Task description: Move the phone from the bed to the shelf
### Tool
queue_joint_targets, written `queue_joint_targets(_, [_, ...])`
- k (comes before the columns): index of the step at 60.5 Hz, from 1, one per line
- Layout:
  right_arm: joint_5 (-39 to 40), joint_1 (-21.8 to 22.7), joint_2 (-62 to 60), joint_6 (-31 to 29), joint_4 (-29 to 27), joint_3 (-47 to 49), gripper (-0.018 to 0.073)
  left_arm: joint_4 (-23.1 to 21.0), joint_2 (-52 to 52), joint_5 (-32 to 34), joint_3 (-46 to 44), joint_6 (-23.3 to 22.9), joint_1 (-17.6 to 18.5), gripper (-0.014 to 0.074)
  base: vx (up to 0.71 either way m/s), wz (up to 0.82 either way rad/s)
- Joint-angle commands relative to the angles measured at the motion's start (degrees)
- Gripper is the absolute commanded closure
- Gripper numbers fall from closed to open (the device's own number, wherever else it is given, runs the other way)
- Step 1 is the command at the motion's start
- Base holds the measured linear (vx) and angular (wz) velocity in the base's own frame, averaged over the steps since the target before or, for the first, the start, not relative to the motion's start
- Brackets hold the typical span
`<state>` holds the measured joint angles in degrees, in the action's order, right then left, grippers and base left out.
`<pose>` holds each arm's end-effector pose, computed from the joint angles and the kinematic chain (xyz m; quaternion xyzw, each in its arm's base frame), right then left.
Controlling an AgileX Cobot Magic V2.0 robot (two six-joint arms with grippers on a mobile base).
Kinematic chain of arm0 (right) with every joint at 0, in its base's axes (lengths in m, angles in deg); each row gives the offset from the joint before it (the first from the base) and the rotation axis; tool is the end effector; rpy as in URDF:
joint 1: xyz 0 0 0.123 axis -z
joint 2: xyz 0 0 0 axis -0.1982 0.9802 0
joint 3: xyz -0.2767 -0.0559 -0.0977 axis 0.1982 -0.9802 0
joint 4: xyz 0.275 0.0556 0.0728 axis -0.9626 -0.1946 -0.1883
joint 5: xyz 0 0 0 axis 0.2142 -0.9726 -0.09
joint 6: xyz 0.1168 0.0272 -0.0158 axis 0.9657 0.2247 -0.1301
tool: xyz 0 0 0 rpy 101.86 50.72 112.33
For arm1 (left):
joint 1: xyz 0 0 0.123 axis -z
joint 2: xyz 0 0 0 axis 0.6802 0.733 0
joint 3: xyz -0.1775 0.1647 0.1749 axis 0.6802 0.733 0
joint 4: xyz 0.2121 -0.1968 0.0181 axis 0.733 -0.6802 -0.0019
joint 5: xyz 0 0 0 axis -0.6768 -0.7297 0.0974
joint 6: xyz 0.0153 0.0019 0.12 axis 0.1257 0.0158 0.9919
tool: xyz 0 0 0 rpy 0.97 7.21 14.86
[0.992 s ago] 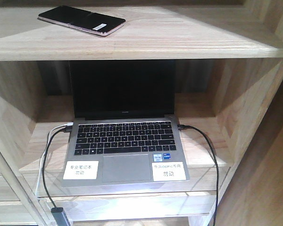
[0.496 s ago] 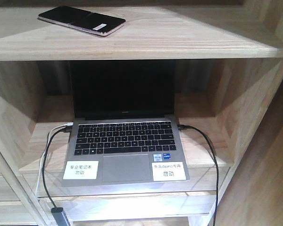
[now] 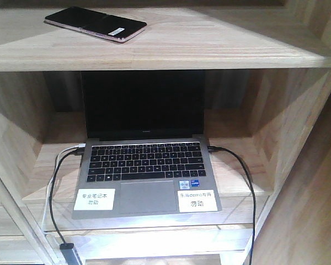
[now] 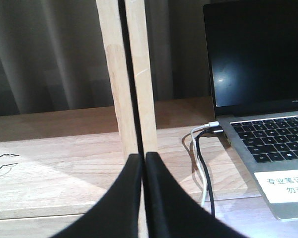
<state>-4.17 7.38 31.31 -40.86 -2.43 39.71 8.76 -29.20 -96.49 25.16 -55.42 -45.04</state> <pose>0.0949 0.0130 0.2926 -0.0451 0.7248 0.0412 0.6863 0.1106 0.0056 0.1810 0.0186 0.7493 0.0487 0.6602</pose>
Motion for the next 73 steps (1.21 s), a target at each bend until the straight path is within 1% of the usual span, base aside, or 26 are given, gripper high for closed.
queue_joint_targets(1, [6.08, 3.91, 0.35, -1.08, 1.26, -1.32, 0.0563, -0.26, -0.63, 4.06, -1.46, -0.22, 0.02, 0.0596, 0.00, 0.00])
queue_joint_targets(6, [9.17, 5.98, -1.46, -1.08, 1.41, -5.22, 0.0563, -0.26, -0.63, 4.06, -1.46, -0.22, 0.02, 0.0596, 0.00, 0.00])
queue_joint_targets(13, [11.71, 7.50, -4.32, -1.13, 1.61, -9.90, 0.0563, -0.26, -0.63, 4.06, -1.46, -0.22, 0.02, 0.0596, 0.00, 0.00])
queue_joint_targets(24, [14.27, 7.37, -6.00, -1.13, 2.11, -16.28, 0.0563, -0.26, -0.63, 4.06, -1.46, -0.22, 0.02, 0.0596, 0.00, 0.00])
queue_joint_targets(31, [19.67, 7.37, -6.00, -1.09, 2.04, -21.14, 0.0563, -0.26, -0.63, 4.06, -1.46, -0.22, 0.02, 0.0596, 0.00, 0.00])
queue_joint_targets(34, [18.63, 7.37, -6.00, -1.17, 2.10, -21.09, 0.0563, -0.26, -0.63, 4.06, -1.46, -0.22, 0.02, 0.0596, 0.00, 0.00])
queue_joint_targets(73, [18.72, 7.37, -6.00, -1.18, 2.38, -21.09, 0.0563, -0.26, -0.63, 4.06, -1.46, -0.22, 0.02, 0.0596, 0.00, 0.00])
